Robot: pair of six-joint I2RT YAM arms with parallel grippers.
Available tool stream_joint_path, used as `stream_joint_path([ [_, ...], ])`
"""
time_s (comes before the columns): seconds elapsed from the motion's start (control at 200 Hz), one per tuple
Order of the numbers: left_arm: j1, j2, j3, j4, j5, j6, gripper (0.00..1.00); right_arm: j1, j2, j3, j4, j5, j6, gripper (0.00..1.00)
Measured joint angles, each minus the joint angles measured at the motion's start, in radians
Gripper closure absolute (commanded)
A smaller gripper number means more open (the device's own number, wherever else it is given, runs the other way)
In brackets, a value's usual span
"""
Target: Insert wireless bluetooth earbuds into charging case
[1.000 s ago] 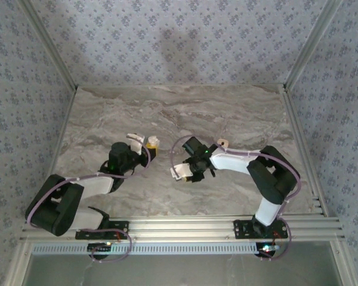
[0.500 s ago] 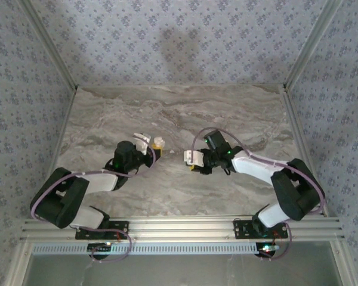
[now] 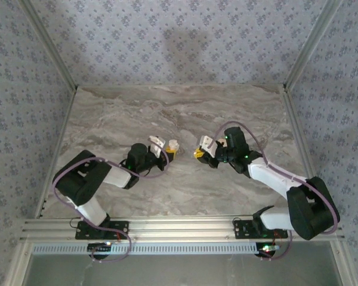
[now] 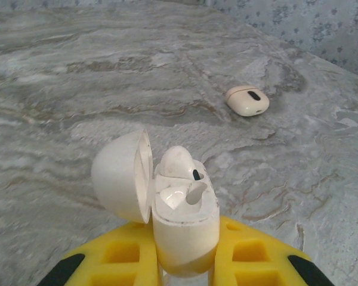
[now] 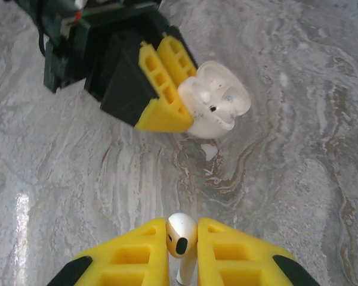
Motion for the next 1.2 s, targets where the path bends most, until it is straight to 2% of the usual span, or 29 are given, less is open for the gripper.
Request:
stream_joint_path([
  [0.34,-0.056,0.07,0.063,0.106,0.022,0.06,0.85,-0.075,-0.035,-0.098,0.254,-0.063,0.295,0.84],
  [0.635,-0.095,0.072,0.081,0.161,0.043,0.058,0.85,-0.062,-0.037,-0.138,0.521,-0.044,0.555,0.83],
  [0.894,-0.105,0.072,0.087,0.221,0.06,0.011,0.85,0.016,-0.037,-0.157,0.678,0.017,0.606,0.83],
  [1.204,-0.113,0.072,0.088,0.247,0.068,-0.017,0.85,0.03,0.016,-0.157,0.784,0.032,0.625,0.83],
])
